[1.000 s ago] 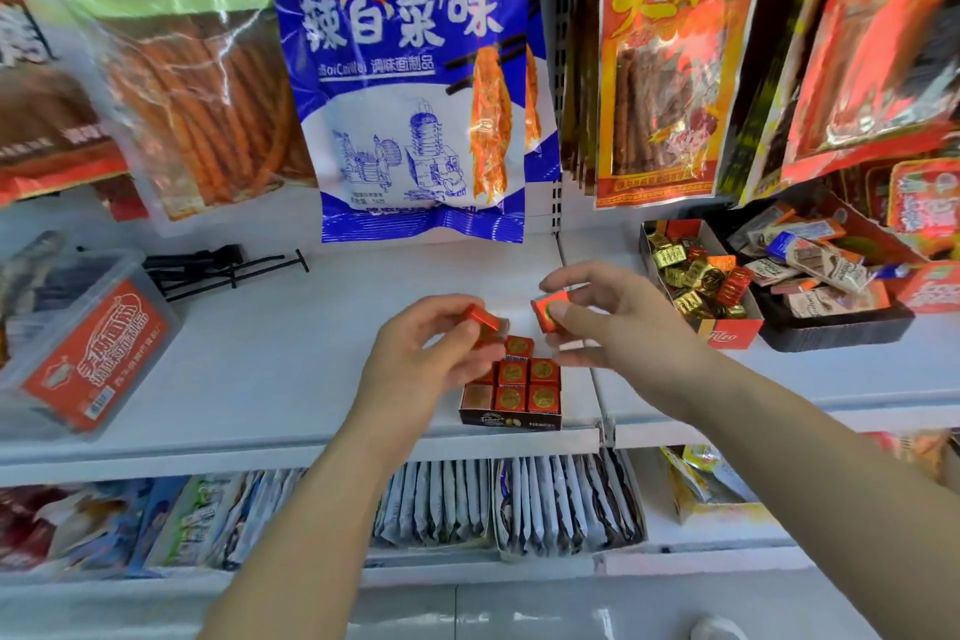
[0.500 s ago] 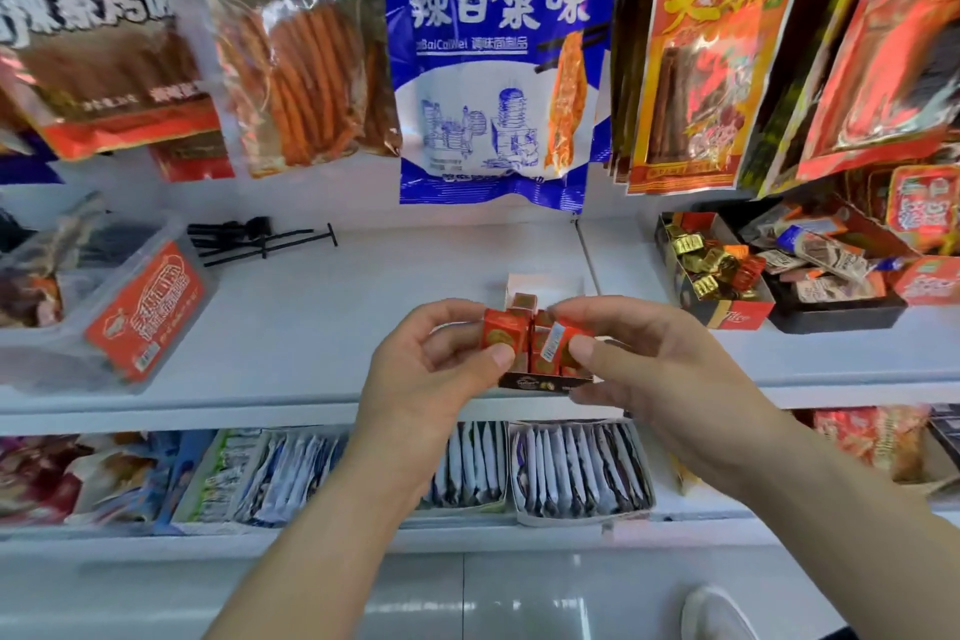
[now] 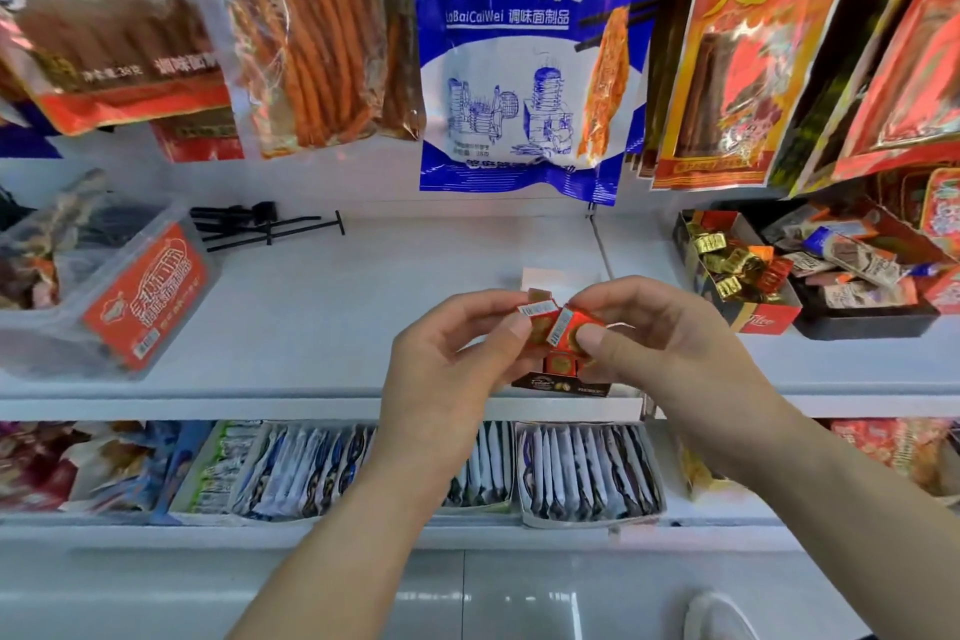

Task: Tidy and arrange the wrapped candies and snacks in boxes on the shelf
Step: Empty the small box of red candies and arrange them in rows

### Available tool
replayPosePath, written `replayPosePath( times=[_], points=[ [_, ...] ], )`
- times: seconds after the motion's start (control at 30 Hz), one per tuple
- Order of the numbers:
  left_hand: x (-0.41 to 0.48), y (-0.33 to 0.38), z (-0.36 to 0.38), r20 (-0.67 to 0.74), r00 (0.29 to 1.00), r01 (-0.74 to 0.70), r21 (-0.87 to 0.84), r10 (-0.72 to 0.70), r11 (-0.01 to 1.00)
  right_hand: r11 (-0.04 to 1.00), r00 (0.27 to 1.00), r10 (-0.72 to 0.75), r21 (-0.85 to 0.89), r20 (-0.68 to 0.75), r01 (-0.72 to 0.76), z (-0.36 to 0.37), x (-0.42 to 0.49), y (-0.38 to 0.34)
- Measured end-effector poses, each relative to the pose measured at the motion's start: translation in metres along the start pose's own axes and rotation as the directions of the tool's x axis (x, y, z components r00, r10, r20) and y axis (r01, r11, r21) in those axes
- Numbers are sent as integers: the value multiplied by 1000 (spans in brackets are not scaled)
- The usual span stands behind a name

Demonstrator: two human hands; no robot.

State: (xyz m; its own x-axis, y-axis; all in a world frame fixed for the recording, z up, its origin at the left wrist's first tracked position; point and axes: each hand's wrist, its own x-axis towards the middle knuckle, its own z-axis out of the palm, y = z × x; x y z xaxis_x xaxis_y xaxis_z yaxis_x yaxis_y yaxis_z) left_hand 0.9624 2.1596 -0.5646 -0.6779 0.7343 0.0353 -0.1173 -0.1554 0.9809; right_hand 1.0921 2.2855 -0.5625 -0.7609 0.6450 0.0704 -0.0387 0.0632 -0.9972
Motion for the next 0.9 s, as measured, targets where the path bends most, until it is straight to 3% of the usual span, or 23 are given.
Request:
replayPosePath(
  times=[0.13,0.27,0.53,0.6,0.73,0.9],
  points=[
    [4,-5,5,-11,999,38,-29,-38,999,999,999,-5,44,-33,7,0,6,4],
    [7,-7,9,-18,1000,2,59,-1,998,998,999,3,70,-47,1,-1,8,6],
    [19,-16,14,12,1000,28,89,-29,996,991,998,66,112,24,-69,-15,20,11],
    [30,-19,11,22,1000,6,202,-11,979,993,996,92,71,-5,-91,-30,32,13],
    [65,-34,-4,62,994,-108,657,89,746,968,986,131,-201,-103,-149,-67,68,27],
    [109,-51,6,215,974,-225,856,74,466,875,986,163,-459,-12,-151,-84,107,44]
  ],
)
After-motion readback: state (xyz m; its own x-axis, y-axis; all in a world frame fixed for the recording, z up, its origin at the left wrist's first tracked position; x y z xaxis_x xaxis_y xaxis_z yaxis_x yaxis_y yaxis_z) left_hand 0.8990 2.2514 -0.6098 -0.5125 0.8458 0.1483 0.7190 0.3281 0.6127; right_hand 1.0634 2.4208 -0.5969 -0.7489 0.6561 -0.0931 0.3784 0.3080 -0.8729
